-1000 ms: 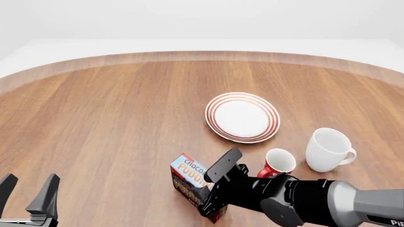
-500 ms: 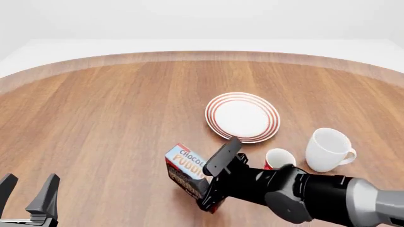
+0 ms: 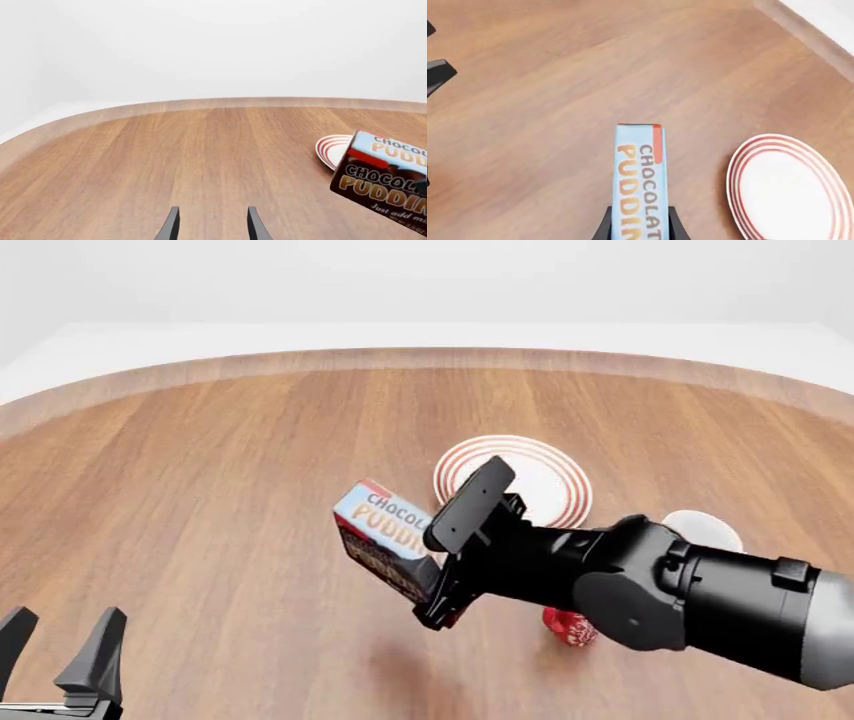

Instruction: Put the chocolate pudding to the right of the plate.

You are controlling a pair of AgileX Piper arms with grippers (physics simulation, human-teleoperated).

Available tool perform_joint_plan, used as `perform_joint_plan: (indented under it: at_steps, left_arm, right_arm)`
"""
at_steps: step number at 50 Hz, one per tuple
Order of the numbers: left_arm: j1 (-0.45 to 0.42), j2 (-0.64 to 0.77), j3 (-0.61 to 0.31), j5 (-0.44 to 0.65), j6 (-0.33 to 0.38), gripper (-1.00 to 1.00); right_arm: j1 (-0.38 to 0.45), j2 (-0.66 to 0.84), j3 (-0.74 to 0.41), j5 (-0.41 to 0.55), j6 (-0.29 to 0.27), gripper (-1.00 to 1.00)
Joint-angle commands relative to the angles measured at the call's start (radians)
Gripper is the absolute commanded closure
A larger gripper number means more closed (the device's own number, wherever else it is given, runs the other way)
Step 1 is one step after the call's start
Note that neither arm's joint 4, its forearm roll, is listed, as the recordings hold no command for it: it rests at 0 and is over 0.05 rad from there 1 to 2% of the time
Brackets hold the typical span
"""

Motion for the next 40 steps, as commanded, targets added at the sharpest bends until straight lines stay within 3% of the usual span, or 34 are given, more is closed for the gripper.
perform_joint_plan:
  at_steps: [1, 12, 23, 40]
  left_arm:
    - [0.0, -0.004, 0.0, 0.003, 0.001, -1.0]
    - [0.0, -0.004, 0.0, 0.003, 0.0, -1.0]
    - [0.0, -0.003, 0.0, 0.003, 0.0, -1.0]
    - [0.0, -0.003, 0.0, 0.003, 0.0, -1.0]
  right_arm:
    - [-0.041, -0.019, -0.155, 0.103, -0.082, 1.0]
    - [-0.086, -0.021, -0.257, 0.135, -0.117, 1.0]
    - [-0.138, 0.055, -0.317, 0.103, -0.099, 1.0]
    - [-0.275, 0.21, -0.54, 0.161, -0.116, 1.0]
